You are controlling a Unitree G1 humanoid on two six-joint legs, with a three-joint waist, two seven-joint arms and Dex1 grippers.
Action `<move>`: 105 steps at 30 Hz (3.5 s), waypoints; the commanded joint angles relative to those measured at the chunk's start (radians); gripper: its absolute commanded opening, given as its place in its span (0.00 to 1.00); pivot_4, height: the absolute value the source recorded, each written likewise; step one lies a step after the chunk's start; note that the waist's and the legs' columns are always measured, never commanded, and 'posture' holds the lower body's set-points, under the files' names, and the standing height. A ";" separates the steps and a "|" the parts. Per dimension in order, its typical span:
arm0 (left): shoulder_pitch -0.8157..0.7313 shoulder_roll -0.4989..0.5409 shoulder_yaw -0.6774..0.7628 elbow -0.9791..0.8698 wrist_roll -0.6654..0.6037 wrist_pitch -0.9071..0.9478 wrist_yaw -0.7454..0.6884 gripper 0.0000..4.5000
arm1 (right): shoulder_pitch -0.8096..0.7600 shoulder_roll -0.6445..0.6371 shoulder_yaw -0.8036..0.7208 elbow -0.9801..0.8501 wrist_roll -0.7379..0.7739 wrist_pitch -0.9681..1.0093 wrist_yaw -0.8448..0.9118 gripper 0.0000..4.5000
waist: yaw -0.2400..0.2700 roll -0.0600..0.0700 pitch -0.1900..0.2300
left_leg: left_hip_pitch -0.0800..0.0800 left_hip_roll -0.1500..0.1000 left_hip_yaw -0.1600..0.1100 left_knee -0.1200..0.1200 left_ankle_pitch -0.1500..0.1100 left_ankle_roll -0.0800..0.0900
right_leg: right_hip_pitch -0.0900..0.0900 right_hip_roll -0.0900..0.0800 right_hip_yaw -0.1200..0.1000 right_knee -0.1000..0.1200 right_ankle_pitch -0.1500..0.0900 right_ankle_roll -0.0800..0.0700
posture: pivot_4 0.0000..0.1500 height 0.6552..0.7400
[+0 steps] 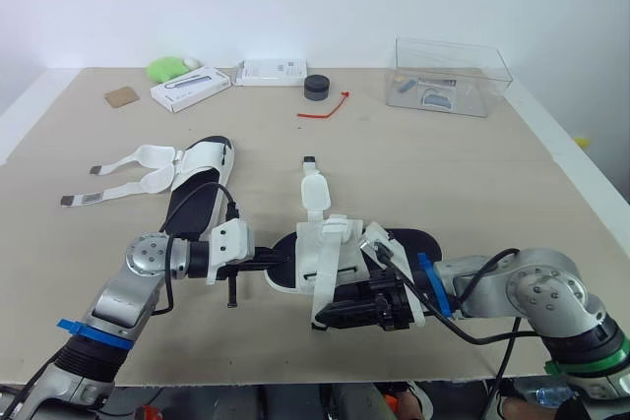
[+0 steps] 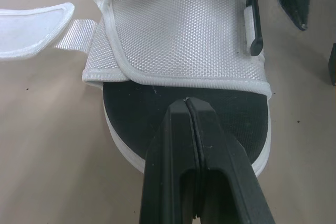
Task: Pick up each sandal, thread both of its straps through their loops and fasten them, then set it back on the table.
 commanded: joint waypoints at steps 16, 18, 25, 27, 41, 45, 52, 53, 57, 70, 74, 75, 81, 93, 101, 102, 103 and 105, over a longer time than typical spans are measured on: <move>-0.016 -0.013 0.001 0.008 0.005 -0.021 0.019 0.00 | -0.414 0.020 -0.135 0.489 0.209 0.141 -0.014 0.01 | -0.004 0.000 0.000 | 0.000 0.000 0.001 0.002 0.000 0.001 | 0.000 0.002 0.001 0.000 0.003 0.000 | 1.00 1.00; -0.024 -0.022 -0.001 0.017 0.007 -0.025 0.021 0.00 | -0.501 0.026 -0.130 0.591 0.131 0.169 0.036 0.01 | -0.003 0.000 0.000 | 0.000 0.000 0.001 0.002 0.000 0.001 | 0.000 0.003 0.001 0.000 0.003 0.000 | 1.00 1.00; -0.034 -0.032 -0.003 0.036 0.014 -0.038 0.016 0.00 | -0.575 0.015 -0.082 0.684 -0.077 0.292 0.236 0.01 | 0.001 0.000 0.000 | -0.007 0.000 0.001 0.004 -0.006 0.011 | -0.003 -0.001 0.000 -0.001 0.002 -0.005 | 1.00 1.00; -0.033 -0.032 -0.003 0.034 0.015 -0.038 0.017 0.00 | -0.582 0.031 -0.095 0.694 -0.081 0.346 0.261 0.01 | 0.001 0.000 0.000 | -0.015 -0.001 0.001 0.005 -0.006 0.011 | -0.011 -0.002 0.000 0.000 0.003 -0.005 | 1.00 1.00; -0.016 -0.026 -0.004 0.020 0.013 -0.034 0.018 0.00 | -0.543 -0.005 -0.016 0.620 -0.146 0.389 0.377 0.01 | 0.001 0.000 0.000 | -0.020 -0.001 0.001 0.007 -0.006 0.011 | -0.016 -0.002 0.000 0.000 0.004 -0.005 | 1.00 1.00; -0.019 -0.028 -0.005 0.018 0.013 -0.031 0.019 0.00 | -0.534 -0.011 0.008 0.591 -0.195 0.389 0.419 0.01 | 0.001 0.000 0.000 | -0.020 -0.001 0.001 0.007 -0.006 0.011 | -0.016 -0.002 0.000 0.000 0.004 -0.005 | 1.00 1.00; -0.011 -0.027 -0.004 0.011 0.014 -0.030 0.023 0.00 | -0.516 -0.031 0.044 0.550 -0.244 0.389 0.495 0.01 | 0.001 0.000 0.000 | -0.020 -0.001 0.000 0.007 -0.007 0.011 | -0.016 -0.003 -0.001 0.000 0.004 -0.005 | 1.00 1.00; -0.010 -0.027 -0.005 0.009 0.014 -0.030 0.024 0.00 | -0.509 -0.033 0.050 0.537 -0.256 0.389 0.506 0.01 | 0.001 0.000 0.000 | -0.020 -0.001 0.000 0.007 -0.006 0.011 | -0.016 -0.002 -0.001 0.000 0.004 -0.005 | 1.00 1.00; -0.003 -0.029 -0.006 0.001 0.014 -0.029 0.030 0.00 | -0.496 -0.033 0.068 0.500 -0.317 0.371 0.544 0.01 | 0.001 0.000 0.000 | -0.020 -0.001 0.000 0.007 -0.007 0.011 | -0.016 -0.002 -0.001 0.000 0.004 -0.005 | 1.00 1.00; 0.004 -0.027 -0.004 -0.013 0.012 -0.022 0.043 0.00 | -0.529 -0.021 0.105 0.509 -0.455 0.309 0.675 0.01 | 0.001 0.000 0.000 | -0.019 -0.001 0.000 0.009 -0.006 0.011 | -0.016 -0.002 -0.001 0.002 0.005 -0.005 | 1.00 1.00; 0.007 -0.028 -0.005 -0.017 0.011 -0.021 0.044 0.00 | -0.536 -0.020 0.106 0.493 -0.466 0.314 0.701 0.01 | 0.001 0.000 0.000 | -0.019 -0.001 0.000 0.009 -0.006 0.011 | -0.016 -0.002 -0.001 0.002 0.005 -0.005 | 1.00 1.00; 0.007 -0.028 -0.005 -0.017 0.011 -0.021 0.043 0.00 | -0.538 -0.019 0.103 0.479 -0.461 0.323 0.704 0.01 | 0.001 0.000 0.000 | -0.019 -0.001 0.000 0.009 -0.006 0.011 | -0.016 -0.002 -0.001 0.002 0.005 -0.005 | 1.00 1.00; 0.003 -0.028 -0.009 -0.009 0.016 -0.028 0.039 0.00 | -0.538 0.001 0.073 0.427 -0.424 0.388 0.692 0.01 | 0.001 0.000 0.000 | -0.019 -0.001 0.000 0.009 -0.006 0.011 | -0.016 -0.002 -0.001 0.002 0.005 -0.005 | 1.00 1.00; 0.000 -0.032 -0.013 -0.003 0.022 -0.032 0.043 0.00 | -0.495 0.011 0.033 0.381 -0.413 0.389 0.609 0.01 | 0.001 0.000 0.000 | -0.020 -0.001 0.000 0.009 -0.006 0.011 | -0.016 -0.002 -0.001 0.002 0.005 -0.005 | 1.00 1.00; 0.000 -0.029 -0.011 -0.002 0.023 -0.033 0.041 0.00 | -0.486 0.001 0.006 0.396 -0.305 0.389 0.509 0.01 | 0.001 0.000 0.000 | -0.019 -0.001 0.000 0.010 -0.006 0.011 | -0.016 -0.002 -0.001 0.003 0.005 -0.006 | 1.00 1.00; 0.000 -0.028 -0.010 -0.001 0.024 -0.034 0.041 0.00 | -0.484 -0.004 0.005 0.393 -0.278 0.389 0.497 0.01 | 0.001 0.000 0.000 | -0.019 -0.001 0.000 0.010 -0.006 0.011 | -0.016 -0.002 -0.001 0.003 0.005 -0.006 | 1.00 1.00; 0.000 -0.028 -0.010 -0.001 0.024 -0.034 0.040 0.00 | -0.484 -0.008 0.004 0.397 -0.251 0.389 0.483 0.01 | 0.001 0.000 0.000 | -0.019 -0.001 0.000 0.010 -0.006 0.011 | -0.016 -0.002 -0.001 0.003 0.005 -0.006 | 1.00 1.00; 0.000 -0.028 -0.010 0.000 0.025 -0.035 0.040 0.00 | -0.484 -0.012 0.003 0.408 -0.197 0.389 0.449 0.01 | 0.001 0.000 0.000 | -0.019 -0.001 0.000 0.010 -0.006 0.011 | -0.016 -0.002 -0.001 0.003 0.005 -0.006 | 1.00 1.00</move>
